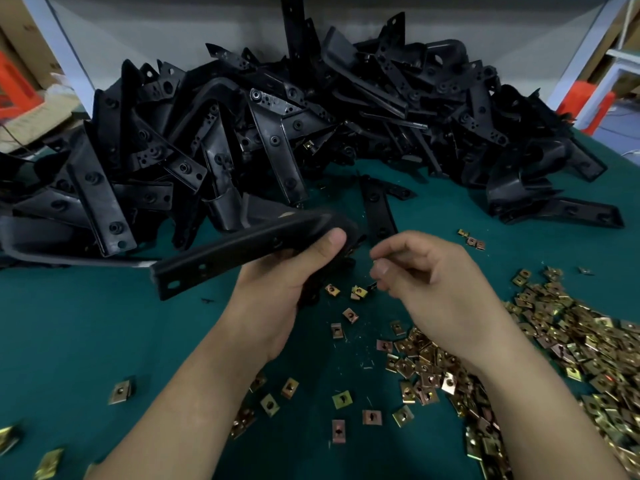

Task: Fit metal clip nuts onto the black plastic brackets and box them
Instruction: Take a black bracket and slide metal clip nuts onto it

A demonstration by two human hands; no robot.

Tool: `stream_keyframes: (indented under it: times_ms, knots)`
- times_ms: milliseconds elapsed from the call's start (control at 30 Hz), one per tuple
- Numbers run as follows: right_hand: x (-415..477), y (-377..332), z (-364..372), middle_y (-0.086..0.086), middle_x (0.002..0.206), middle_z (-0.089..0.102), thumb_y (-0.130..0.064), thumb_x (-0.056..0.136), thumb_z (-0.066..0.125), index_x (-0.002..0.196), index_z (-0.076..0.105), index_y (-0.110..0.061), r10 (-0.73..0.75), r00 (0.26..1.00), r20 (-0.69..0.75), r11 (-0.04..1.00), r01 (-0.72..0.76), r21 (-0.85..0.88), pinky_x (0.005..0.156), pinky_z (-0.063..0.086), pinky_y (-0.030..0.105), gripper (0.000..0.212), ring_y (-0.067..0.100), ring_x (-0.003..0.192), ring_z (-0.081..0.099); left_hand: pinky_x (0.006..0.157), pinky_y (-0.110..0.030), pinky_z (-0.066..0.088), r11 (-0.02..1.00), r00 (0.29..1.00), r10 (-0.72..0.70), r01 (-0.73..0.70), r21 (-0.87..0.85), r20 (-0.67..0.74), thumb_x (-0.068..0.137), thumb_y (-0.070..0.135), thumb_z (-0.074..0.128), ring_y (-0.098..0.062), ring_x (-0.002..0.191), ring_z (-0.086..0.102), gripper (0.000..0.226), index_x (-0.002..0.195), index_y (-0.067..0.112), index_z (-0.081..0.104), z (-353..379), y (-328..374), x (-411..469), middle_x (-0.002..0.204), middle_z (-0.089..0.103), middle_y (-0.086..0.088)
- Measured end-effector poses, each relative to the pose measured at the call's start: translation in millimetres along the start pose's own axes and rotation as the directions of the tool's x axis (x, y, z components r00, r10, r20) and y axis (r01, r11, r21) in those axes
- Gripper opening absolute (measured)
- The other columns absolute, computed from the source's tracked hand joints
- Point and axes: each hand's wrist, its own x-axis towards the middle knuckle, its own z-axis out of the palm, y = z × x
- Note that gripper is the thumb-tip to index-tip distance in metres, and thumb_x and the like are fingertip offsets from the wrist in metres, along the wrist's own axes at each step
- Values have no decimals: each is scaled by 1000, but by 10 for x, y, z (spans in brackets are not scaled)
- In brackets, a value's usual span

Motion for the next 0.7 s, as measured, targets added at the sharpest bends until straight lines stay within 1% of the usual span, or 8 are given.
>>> stream_keyframes:
  times_ms: [67, 167, 267, 367, 433, 567, 633, 700]
  knots:
    - [-5, 1, 31, -11, 81, 74, -11, 95, 65, 98, 73, -26, -13, 1000, -10, 1000, 13, 11, 75, 56, 27, 17, 5, 77, 69, 96, -37, 55, 996, 997, 82, -82, 31, -5, 76, 21, 81, -25, 109, 71, 30, 104, 11, 74, 4, -16, -1, 110, 76, -11]
    - [-6, -3, 56, -12, 80, 74, -14, 93, 69, 94, 76, -27, 10, 1000, -13, 998, -9, 60, 74, 56, 22, 15, 4, 77, 69, 87, -36, 59, 995, 994, 99, -98, 17, -38, 78, 13, 81, -33, 100, 73, 21, 96, 5, 74, 8, -23, 15, 101, 74, -20]
    - [-3, -19, 78, -13, 82, 75, -20, 86, 78, 90, 78, -27, 42, 999, 0, 990, -42, 137, 66, 51, 12, 9, 1, 76, 69, 78, -34, 59, 1000, 1000, 6, -7, -29, -31, 83, 10, 79, -33, 94, 74, 12, 93, 4, 75, -7, -15, 14, 96, 76, -18]
    - [-13, -6, 87, -11, 81, 74, -20, 84, 80, 84, 77, -28, 52, 998, -23, 991, -49, 123, 66, 50, 11, 9, 3, 75, 69, 79, -38, 61, 992, 994, 93, -87, 92, -60, 83, 7, 80, -33, 92, 74, 11, 91, 3, 75, -30, 9, 12, 93, 76, -17]
    - [-14, 8, 87, -11, 83, 73, -20, 85, 79, 85, 77, -30, 73, 997, -27, 993, -70, 98, 68, 53, 15, 10, 6, 75, 69, 76, -33, 61, 993, 993, 98, -92, 79, -69, 82, 5, 80, -30, 89, 75, 10, 90, 4, 75, -37, 28, 15, 91, 76, -15]
    - [-1, 29, 86, -19, 85, 73, -13, 88, 73, 89, 77, -32, 78, 996, -39, 995, -76, 59, 71, 51, 13, 19, 0, 81, 69, 72, -30, 59, 978, 987, 134, -116, 170, -94, 82, 3, 80, -24, 83, 74, 8, 87, 6, 75, -29, 36, 10, 86, 75, -15]
    - [-3, 26, 89, -20, 84, 73, -12, 88, 73, 88, 77, -32, 69, 997, -47, 997, -67, 45, 71, 48, 9, 21, -3, 83, 68, 72, -32, 60, 997, 994, 59, -53, 59, -96, 81, 2, 79, -26, 84, 75, 9, 89, 3, 74, -7, 41, -2, 87, 76, -15]
    - [-3, 25, 85, -18, 84, 74, -12, 87, 74, 88, 77, -31, 82, 995, -50, 995, -78, 68, 69, 47, 7, 20, -3, 82, 68, 75, -35, 62, 998, 996, 17, -12, 55, -93, 81, 2, 78, -28, 86, 75, 13, 93, 2, 74, 23, 42, -6, 91, 77, -14]
